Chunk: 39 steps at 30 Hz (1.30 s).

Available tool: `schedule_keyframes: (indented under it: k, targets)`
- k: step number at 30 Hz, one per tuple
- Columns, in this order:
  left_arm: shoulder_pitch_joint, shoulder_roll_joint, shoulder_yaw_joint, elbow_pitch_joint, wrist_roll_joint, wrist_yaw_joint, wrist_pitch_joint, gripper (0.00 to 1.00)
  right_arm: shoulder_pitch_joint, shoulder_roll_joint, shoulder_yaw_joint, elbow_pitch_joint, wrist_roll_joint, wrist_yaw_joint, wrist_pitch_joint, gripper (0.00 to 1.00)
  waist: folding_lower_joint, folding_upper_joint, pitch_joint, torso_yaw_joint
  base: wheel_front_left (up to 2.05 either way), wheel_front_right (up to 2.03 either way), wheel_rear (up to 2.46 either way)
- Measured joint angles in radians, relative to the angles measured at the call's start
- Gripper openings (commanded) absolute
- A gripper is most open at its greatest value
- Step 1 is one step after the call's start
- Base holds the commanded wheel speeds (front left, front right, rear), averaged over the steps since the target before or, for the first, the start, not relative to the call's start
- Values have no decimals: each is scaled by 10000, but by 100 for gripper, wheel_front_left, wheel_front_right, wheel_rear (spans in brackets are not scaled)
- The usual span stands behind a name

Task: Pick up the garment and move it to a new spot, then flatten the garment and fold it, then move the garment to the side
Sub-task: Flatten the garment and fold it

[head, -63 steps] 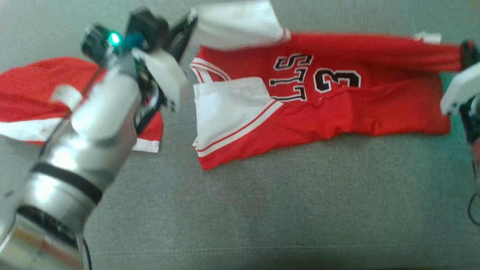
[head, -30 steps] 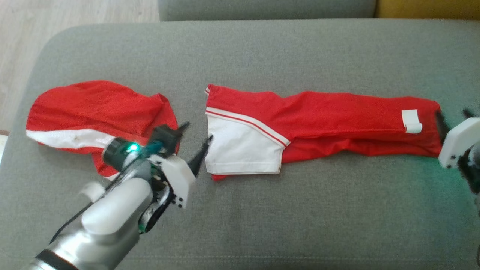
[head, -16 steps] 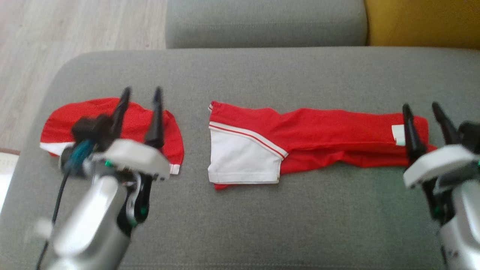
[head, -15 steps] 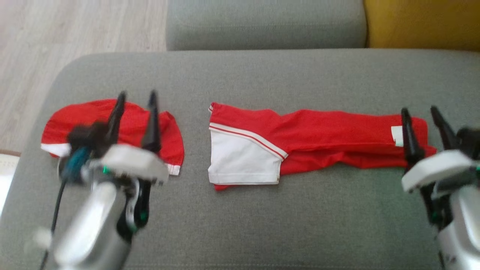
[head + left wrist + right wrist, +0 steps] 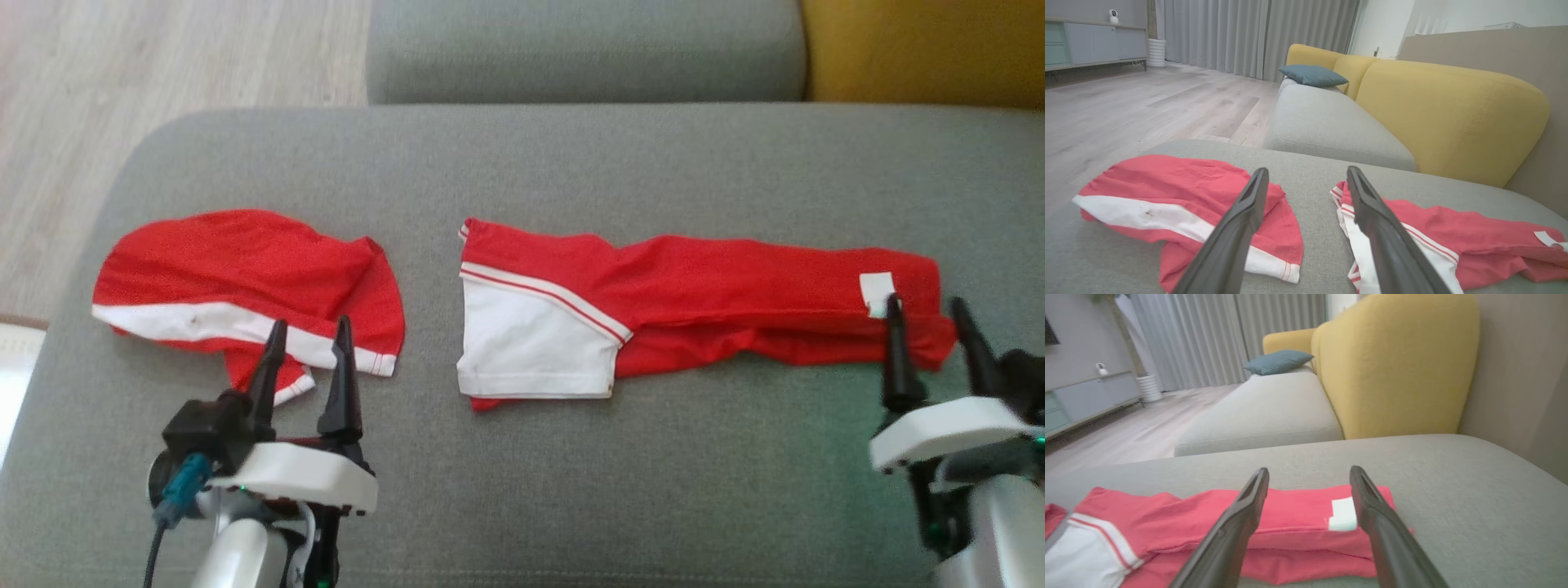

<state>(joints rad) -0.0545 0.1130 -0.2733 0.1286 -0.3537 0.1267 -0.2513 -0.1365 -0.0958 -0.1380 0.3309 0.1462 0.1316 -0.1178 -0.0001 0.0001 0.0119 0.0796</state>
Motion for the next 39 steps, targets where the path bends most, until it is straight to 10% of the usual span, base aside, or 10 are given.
schedule_keyframes:
  k: [14,30,31,32,39]
  targets:
    - [-944,-577,274,470,832,-930,-17,100,-3157,146,-3873,2602,-970,0,2585,100,0,0,1734,394,0,0,0]
    - [-1579,-656,284,566,869,-1001,-52,100,-4109,36,-4460,3814,-1900,0,3919,100,0,0,2532,400,0,0,0]
    - [-1624,-656,286,545,869,-999,-52,100,-4131,36,-4456,3812,-1881,0,3931,36,0,0,2553,387,0,0,0]
    - [-1650,-660,288,539,869,-999,-52,100,-4136,36,-4441,3804,-1827,0,3956,0,1,0,2571,376,0,0,0]
    - [-1672,-663,293,543,871,-997,-52,100,-4129,-92,-4552,3764,-2052,0,3831,0,0,0,2525,368,0,0,0]
